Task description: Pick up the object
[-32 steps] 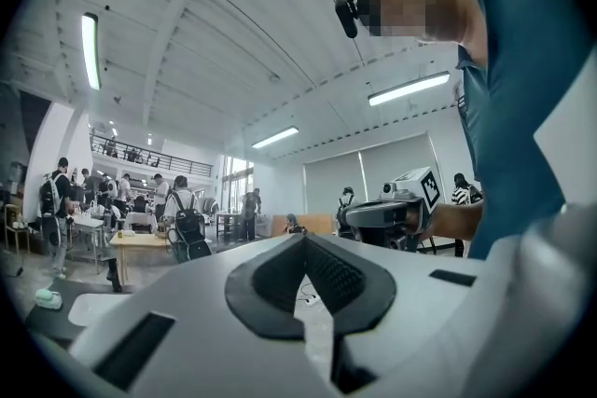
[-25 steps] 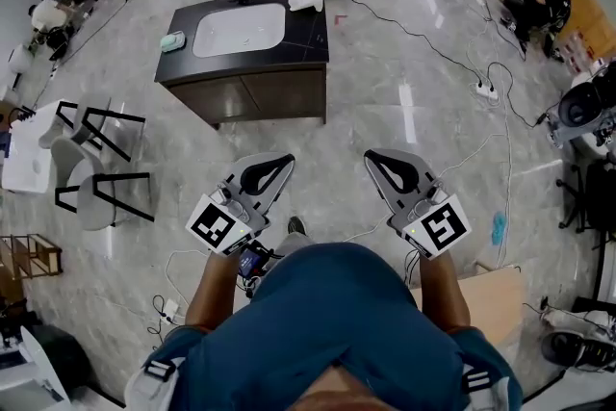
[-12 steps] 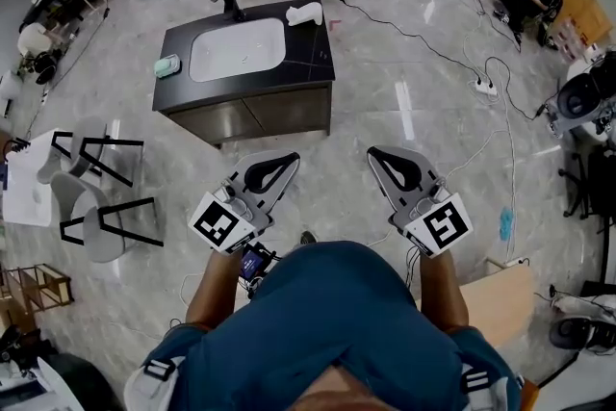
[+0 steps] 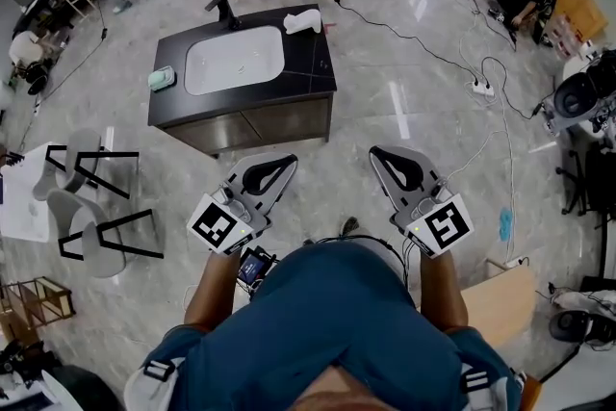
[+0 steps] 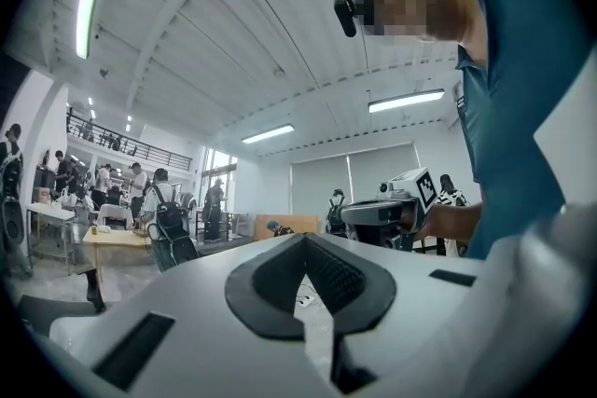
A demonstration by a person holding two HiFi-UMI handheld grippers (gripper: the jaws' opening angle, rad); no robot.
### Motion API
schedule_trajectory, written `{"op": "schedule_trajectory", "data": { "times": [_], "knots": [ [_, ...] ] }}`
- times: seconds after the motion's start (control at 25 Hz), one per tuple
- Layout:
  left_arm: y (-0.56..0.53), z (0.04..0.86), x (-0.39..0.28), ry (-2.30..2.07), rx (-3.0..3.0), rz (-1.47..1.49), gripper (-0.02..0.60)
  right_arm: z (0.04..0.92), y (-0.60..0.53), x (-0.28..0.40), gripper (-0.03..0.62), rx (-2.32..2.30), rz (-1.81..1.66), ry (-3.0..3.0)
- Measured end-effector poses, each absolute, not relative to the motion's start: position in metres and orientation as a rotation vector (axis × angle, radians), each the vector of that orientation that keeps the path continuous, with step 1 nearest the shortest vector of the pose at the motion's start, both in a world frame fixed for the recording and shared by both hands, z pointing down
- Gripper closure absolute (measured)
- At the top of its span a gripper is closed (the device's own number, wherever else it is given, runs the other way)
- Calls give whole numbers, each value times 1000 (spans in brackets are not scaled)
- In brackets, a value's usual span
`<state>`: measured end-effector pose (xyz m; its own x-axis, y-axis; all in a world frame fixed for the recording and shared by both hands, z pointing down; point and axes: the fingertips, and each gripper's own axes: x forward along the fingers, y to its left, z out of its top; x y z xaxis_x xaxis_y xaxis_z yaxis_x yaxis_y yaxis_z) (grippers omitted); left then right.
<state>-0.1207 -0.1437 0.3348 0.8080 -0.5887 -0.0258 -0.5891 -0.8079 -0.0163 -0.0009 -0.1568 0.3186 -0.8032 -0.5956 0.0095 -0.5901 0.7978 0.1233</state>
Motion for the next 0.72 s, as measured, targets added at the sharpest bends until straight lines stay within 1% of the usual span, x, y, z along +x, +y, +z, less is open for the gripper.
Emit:
{"op": "schedule_trajectory", "data": {
  "times": [0.24,0.44,0.72],
  "knots": [
    [-187,330,-110,1031,-2929,33,578,320,-204,9,580,907,-164,-2955],
    [-228,331,-93,1078,-2902,1,578,318,-252,24,580,851,-184,-2987],
    [-283,334,-67,1140,-2877,5,577,322,-302,40,580,757,-128,-3027]
  ]
}}
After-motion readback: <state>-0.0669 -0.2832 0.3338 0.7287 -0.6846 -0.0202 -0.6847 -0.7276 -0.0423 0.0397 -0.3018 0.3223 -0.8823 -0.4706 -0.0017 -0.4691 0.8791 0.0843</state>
